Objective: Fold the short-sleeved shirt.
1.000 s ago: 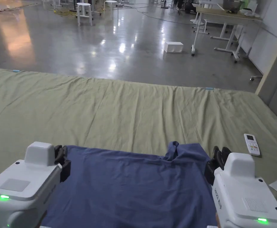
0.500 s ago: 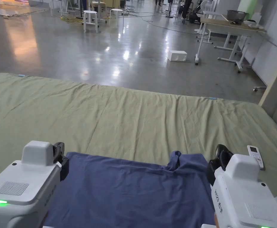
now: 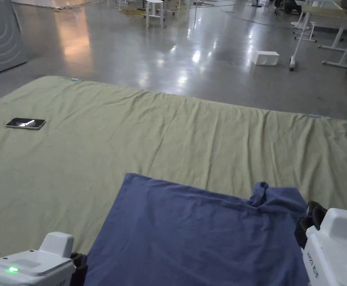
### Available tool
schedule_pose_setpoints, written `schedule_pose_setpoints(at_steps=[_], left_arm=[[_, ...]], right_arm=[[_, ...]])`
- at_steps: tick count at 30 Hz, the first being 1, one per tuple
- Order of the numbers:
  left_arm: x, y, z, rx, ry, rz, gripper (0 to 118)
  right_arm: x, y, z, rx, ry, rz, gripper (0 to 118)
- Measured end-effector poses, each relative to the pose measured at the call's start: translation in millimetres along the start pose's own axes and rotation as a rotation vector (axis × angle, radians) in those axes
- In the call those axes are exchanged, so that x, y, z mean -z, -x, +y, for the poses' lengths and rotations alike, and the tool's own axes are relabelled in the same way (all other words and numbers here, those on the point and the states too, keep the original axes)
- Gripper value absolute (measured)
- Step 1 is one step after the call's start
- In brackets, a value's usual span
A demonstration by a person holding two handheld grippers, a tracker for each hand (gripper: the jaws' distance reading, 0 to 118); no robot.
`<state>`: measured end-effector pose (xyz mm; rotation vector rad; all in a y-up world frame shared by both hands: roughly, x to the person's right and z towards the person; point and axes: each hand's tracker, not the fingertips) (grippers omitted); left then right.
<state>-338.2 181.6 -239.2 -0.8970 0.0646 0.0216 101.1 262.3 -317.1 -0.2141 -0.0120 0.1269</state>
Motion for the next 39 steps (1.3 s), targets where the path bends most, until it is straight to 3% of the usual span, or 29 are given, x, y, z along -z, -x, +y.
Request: schedule_pose_setpoints(at_steps=[4,7,11,14,17,20,22,30,35,37,39], left_arm=[[12.7,13.2,-15.1,-0.076,0.092,-0.018,63],[26.8,14.3,-22.9,-0.068,0.144,0.031,65],[61.1,20.1,-35.9,-0.025,0.265,0.056,65],[72.0,25.7,-37.8,-0.061,0.244,0.06,65],[60.0,5.1,-32.9,-0.028,0.257,0.063,54],[64.1,2.9,-35.0,-0.021,0.263,0.036,31],[64.6,2.6,-36.1,-0.031,0.262,-0.003,8],[45.9,7.3,-27.3,-0.057,0.253,-0.028,7],[32.5,-3.6,-23.9,-0.059,0.239,-0.033,7],[33.1,-4.7,-23.5,-0.042,0.24,-0.024,7],[33.4,-9.2,-24.9,-0.027,0.245,-0.015,7]], right_arm=[[1.7,4.5,-8.1,-0.013,0.025,0.003,0],[4.8,2.0,-9.8,0.025,0.069,0.002,0],[5.7,0.0,-10.9,0.015,0.073,-0.014,0],[5.4,-3.1,-11.8,0.019,0.083,-0.019,0],[3.6,-6.1,-14.0,0.028,0.089,-0.026,0],[3.2,-8.0,-17.0,0.04,0.101,-0.03,0],[2.7,-8.8,-20.2,0.047,0.11,-0.028,0],[-15.6,-33.8,-20.3,0.005,0.156,-0.02,0],[-28.1,-74.6,-27.5,0.021,0.365,-0.025,1],[-33.0,-92.9,-38.2,0.033,0.463,-0.024,12],[-37.5,-104.9,-50.6,0.016,0.548,-0.031,15]])
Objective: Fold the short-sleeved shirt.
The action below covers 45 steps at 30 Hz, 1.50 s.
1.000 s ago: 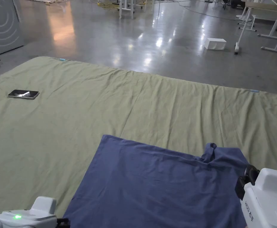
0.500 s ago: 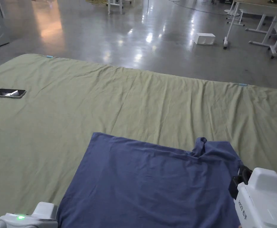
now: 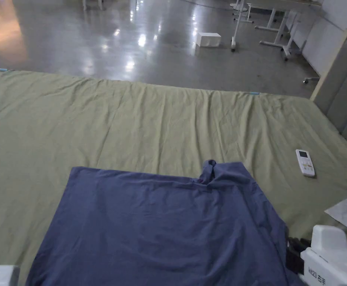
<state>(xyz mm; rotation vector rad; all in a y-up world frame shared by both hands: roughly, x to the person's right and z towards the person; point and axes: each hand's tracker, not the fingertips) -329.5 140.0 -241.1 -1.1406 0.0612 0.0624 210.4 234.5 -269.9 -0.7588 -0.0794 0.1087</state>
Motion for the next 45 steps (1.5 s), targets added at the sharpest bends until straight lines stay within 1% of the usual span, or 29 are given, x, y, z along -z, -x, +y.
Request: schedule_pose_setpoints(at_steps=[2,3,5,7,8,12,13,15,16,17,18,19,20,21,22,23,25,26,27,30,31,33,34,35,38,39,42,43,45], left_arm=[[1.0,-1.4,1.1,0.011,0.003,0.011,7],[1.3,-3.5,0.7,0.018,0.005,0.017,7],[2.3,-4.3,1.0,0.02,0.007,0.024,7],[2.0,-5.5,0.5,0.025,0.008,0.031,7],[1.8,-5.1,0.3,0.021,0.009,0.032,7],[3.5,-2.2,0.3,0.015,0.012,0.029,7],[5.2,-1.3,-0.4,0.011,0.012,0.03,7],[6.6,-1.8,-2.1,0.006,0.013,0.03,7],[6.8,-2.5,-3.4,0.006,0.012,0.03,7],[6.7,-2.2,-2.6,0.004,0.011,0.032,7],[6.9,-2.0,-3.1,-0.001,0.007,0.033,7],[7.6,-2.1,-4.3,-0.007,0.004,0.033,7],[8.1,-2.2,-5.1,-0.013,0.002,0.035,7],[8.6,-0.9,-5.0,-0.015,0.0,0.033,7],[8.3,-0.5,-5.5,-0.016,-0.004,0.033,7],[7.5,-0.2,-5.9,-0.019,-0.007,0.033,7],[4.5,2.1,-5.5,-0.022,-0.016,0.029,7],[2.8,3.4,-5.3,-0.021,-0.021,0.026,7],[1.1,4.8,-5.1,-0.024,-0.026,0.022,7],[-5.4,9.9,-1.0,-0.039,-0.055,0.003,7],[-7.9,11.3,1.6,-0.042,-0.07,-0.004,7],[-12.5,13.5,8.0,-0.062,-0.1,-0.015,7],[-15.3,14.3,13.2,-0.07,-0.119,-0.024,7],[-17.5,15.2,18.7,-0.072,-0.133,-0.029,7],[-22.1,14.8,36.7,-0.063,-0.175,-0.021,7],[-23.1,15.5,44.5,-0.059,-0.196,-0.022,7],[-22.1,15.2,68.4,-0.057,-0.222,-0.017,7],[-20.7,15.3,76.2,-0.059,-0.242,-0.009,7],[-16.5,14.4,92.5,-0.058,-0.263,-0.008,7]], right_arm=[[6.2,-9.2,-16.7,-0.017,0.067,-0.007,35],[11.7,-12.7,-27.1,-0.036,0.136,-0.007,39],[20.8,-17.3,-43.4,-0.019,0.224,-0.012,45],[30.6,-19.3,-63.8,0.011,0.282,-0.016,61],[33.4,-19.0,-70.0,0.017,0.31,-0.024,65],[54.4,-15.1,-98.3,0.002,0.422,-0.009,65],[60.7,-14.1,-105.3,0.008,0.442,0.007,63],[66.1,-13.5,-112.5,0.054,0.392,0.073,42],[64.5,-9.2,-110.3,0.02,0.402,0.016,41],[63.1,-5.6,-107.3,-0.008,0.403,0.013,39],[62.2,-2.0,-105.2,-0.05,0.401,0.01,25],[59.9,-0.2,-104.9,-0.015,0.388,0.097,8],[59.4,2.0,-105.7,0.027,0.387,0.102,8],[59.2,6.8,-105.1,-0.041,0.395,0.024,8],[58.7,11.6,-104.9,-0.103,0.379,0.038,8],[56.1,9.9,-105.1,-0.087,0.367,0.026,7],[53.1,14.7,-105.0,-0.122,0.343,0.008,7],[58.3,5.9,-103.3,-0.051,0.34,0.04,7],[42.9,14.6,-91.3,-0.067,0.255,0.152,7],[32.3,5.9,-89.2,-0.037,0.216,0.16,7],[32.3,-9.1,-95.3,0.081,0.281,0.14,7],[34.2,-27.0,-88.9,0.071,0.248,0.153,7],[35.6,-37.4,-85.1,0.101,0.207,0.155,7],[21.7,-27.0,-65.8,0.071,0.209,0.033,7],[31.5,-37.1,-45.2,0.074,0.167,0.046,7],[27.3,-21.3,-30.8,0.05,0.075,0.135,7],[26.1,-21.9,-15.8,0.057,0.037,0.116,7],[40.0,-13.3,0.7,0.046,0.058,0.106,7],[51.7,-14.8,10.7,0.066,0.037,0.105,7]])
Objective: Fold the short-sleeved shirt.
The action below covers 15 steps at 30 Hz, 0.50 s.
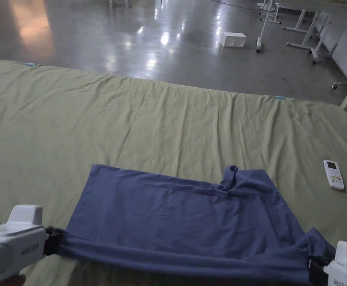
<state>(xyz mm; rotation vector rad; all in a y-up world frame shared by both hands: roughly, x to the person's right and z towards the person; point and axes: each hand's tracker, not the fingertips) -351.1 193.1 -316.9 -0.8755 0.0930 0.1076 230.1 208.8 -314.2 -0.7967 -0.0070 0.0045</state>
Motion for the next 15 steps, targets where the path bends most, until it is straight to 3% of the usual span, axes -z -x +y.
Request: schedule_pose_setpoints(at_steps=[10,15], left_arm=[[68.7,-10.4,54.9,-0.046,-0.012,0.038,7],[103.2,-14.2,59.5,-0.058,0.038,0.057,7]], right_arm=[[94.7,11.5,49.7,0.039,0.058,-0.028,7],[141.2,14.4,55.2,-0.005,0.126,-0.045,7]])
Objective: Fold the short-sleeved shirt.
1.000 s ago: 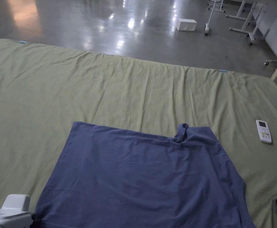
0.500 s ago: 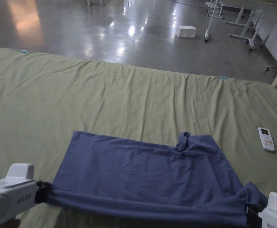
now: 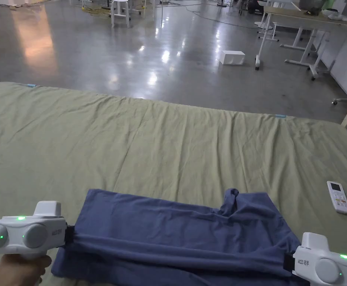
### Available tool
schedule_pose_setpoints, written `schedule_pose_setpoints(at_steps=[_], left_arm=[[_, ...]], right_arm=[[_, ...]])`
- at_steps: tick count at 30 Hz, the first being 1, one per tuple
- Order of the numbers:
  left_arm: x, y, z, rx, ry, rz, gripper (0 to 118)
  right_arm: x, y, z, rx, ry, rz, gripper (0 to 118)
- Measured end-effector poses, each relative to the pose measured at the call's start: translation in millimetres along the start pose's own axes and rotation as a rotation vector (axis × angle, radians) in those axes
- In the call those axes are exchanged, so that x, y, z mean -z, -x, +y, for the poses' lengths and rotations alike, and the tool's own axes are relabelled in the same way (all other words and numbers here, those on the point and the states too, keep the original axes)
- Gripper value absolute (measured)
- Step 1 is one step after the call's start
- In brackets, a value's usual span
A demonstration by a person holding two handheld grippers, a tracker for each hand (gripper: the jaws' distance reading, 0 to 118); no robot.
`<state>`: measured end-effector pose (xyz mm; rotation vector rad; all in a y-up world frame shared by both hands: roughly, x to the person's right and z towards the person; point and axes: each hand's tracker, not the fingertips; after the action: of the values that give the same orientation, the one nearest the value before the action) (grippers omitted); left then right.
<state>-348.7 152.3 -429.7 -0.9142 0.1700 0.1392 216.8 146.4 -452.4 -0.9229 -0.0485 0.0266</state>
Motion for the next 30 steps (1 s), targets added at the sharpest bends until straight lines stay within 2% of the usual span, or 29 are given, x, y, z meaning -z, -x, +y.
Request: schedule_pose_setpoints(at_steps=[4,6,7,8,10,11,12,13,14,15,18,19,22,23,24,25,26,27,28,30], left_arm=[[16.6,-7.1,-3.3,0.025,0.031,0.021,7],[20.1,-9.9,-5.2,0.034,0.04,0.027,8],[20.9,-11.0,-6.6,0.037,0.04,0.028,8],[20.5,-13.8,-8.1,0.046,0.041,0.034,10],[14.0,-16.8,-8.8,0.073,0.029,0.054,28],[7.9,-18.7,-10.0,0.07,0.009,0.052,40],[1.9,-20.5,-10.5,0.073,-0.014,0.035,53],[2.8,-15.7,-9.2,0.077,-0.028,0.019,58],[-3.7,-17.4,-8.6,0.074,-0.066,0.016,59],[-12.1,-20.4,-8.9,0.079,-0.109,0.006,59],[-43.5,-33.3,-12.6,0.107,-0.267,0.006,59],[-51.1,-37.2,-14.0,0.113,-0.309,0.008,59],[-77.9,-47.7,-19.6,0.129,-0.444,0.016,58],[-89.0,-52.2,-22.6,0.132,-0.493,0.018,55],[-98.7,-55.7,-25.4,0.129,-0.54,0.016,46],[-105.8,-57.5,-27.5,0.128,-0.566,0.013,36],[-114.6,-59.8,-30.1,0.126,-0.601,0.014,25],[-122.1,-62.5,-32.1,0.118,-0.626,0.031,19],[-128.1,-63.7,-33.7,0.108,-0.642,0.035,19],[-142.2,-64.6,-38.4,0.094,-0.685,0.011,18]], right_arm=[[20.3,2.0,0.3,-0.009,0.032,-0.001,8],[9.9,0.3,-0.6,-0.026,0.038,-0.011,10],[14.2,7.8,-5.5,0.016,0.109,0.02,13],[11.3,6.5,-3.5,0.0,0.097,0.009,19],[2.3,-0.1,2.6,-0.001,0.069,-0.005,37],[4.4,7.2,-4.5,-0.009,0.005,-0.039,47],[0.1,9.6,-4.6,-0.003,-0.036,-0.024,57],[-6.1,10.0,-2.5,-0.004,-0.077,-0.02,61],[-14.6,12.0,0.6,-0.01,-0.137,-0.029,63],[-51.3,30.6,9.3,-0.092,-0.346,0.043,68],[-93.9,39.8,2.2,-0.083,-0.504,0.041,77],[-81.9,40.4,-4.0,-0.027,-0.37,-0.008,77],[-96.8,48.4,4.4,-0.03,-0.551,-0.012,76],[-112.2,62.0,-5.5,-0.04,-0.622,-0.028,75],[-119.9,66.5,-7.3,-0.018,-0.66,-0.022,70],[-124.8,68.0,-6.6,-0.014,-0.696,-0.013,63],[-130.4,69.1,-4.5,-0.023,-0.733,-0.006,50],[-143.4,80.9,-14.8,-0.012,-0.767,-0.002,27],[-148.6,84.4,-16.3,-0.016,-0.79,-0.009,16],[-158.3,87.5,-15.7,-0.034,-0.863,-0.03,12]])
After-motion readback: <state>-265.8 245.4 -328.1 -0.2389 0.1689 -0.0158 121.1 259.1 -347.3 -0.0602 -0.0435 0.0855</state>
